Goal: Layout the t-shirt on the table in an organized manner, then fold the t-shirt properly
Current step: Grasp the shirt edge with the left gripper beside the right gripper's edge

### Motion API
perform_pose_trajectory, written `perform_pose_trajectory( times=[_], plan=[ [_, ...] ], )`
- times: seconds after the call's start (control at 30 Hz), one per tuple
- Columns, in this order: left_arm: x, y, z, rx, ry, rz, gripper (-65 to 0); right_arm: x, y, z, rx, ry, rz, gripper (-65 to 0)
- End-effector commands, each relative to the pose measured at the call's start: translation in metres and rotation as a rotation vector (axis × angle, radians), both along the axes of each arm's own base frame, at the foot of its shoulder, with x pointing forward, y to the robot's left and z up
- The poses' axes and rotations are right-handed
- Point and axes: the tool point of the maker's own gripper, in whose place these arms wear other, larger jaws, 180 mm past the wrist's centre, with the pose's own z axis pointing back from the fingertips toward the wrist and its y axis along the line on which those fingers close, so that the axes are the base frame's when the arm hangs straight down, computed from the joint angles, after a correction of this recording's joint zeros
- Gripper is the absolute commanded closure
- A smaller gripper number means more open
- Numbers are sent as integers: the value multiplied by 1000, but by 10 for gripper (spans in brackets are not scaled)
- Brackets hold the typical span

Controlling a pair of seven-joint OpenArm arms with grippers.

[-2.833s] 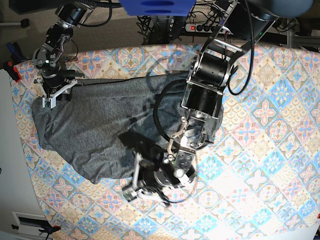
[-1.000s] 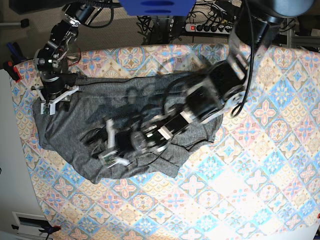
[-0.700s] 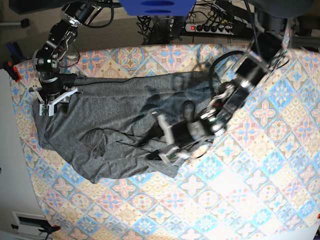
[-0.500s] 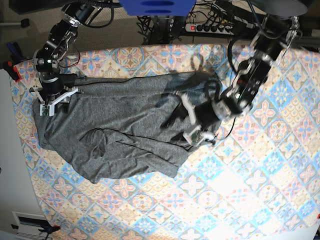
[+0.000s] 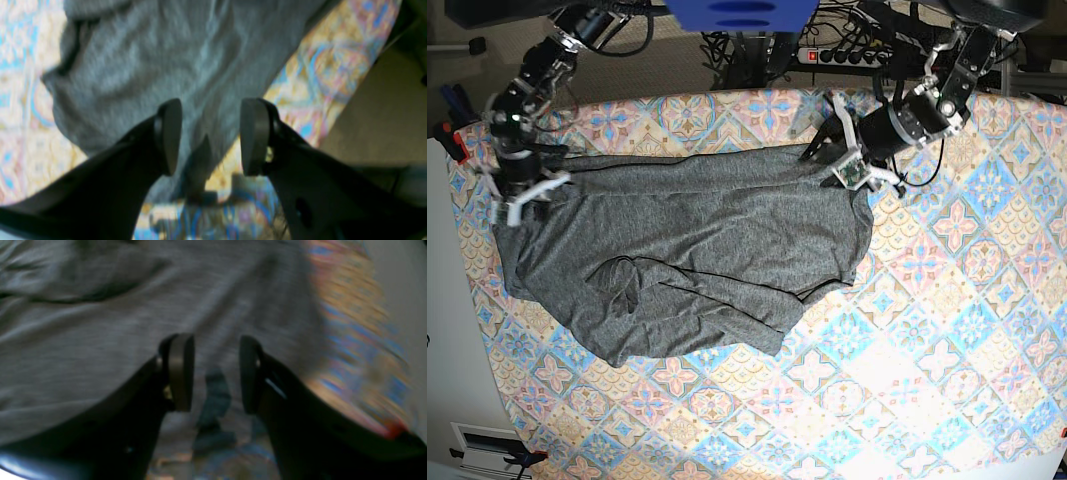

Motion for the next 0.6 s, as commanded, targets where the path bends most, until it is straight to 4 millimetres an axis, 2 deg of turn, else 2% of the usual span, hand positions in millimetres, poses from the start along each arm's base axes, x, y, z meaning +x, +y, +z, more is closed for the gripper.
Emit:
perform_pose_trajectory(
  times=[0.0, 0.1, 0.17, 0.27, 0.33, 0.4, 0.5, 0.57],
  plan=[
    [2, -1, 11, -21, -36, -3, -282, 4, -8, 14, -23, -47, -9, -266],
    [-9, 2, 3, 10, -20, -8, -282, -6, -25, 16, -33, -47, -62, -329],
    [-11, 3, 1, 28, -21, -10, -282, -9, -29, 16, -36, -46, -72, -338],
    [-16, 5, -4, 47, -13, -13, -282, -12, -29, 4, -10, -24, -79, -338],
    [-17, 6, -5, 61, -19, -16, -282, -15, -28, -12, 27, -1, -84, -338],
    [-17, 7, -4, 71, -26, -19, -282, -10, -25, -20, 71, -59, -86, -338],
    [-17, 7, -5, 72, -26, -20, -281, 0, -20, -12, 148, -223, -89, -338],
    [-17, 7, -5, 74, -24, -20, -281, 1, -20, -14, 181, -264, -104, -338]
  ],
)
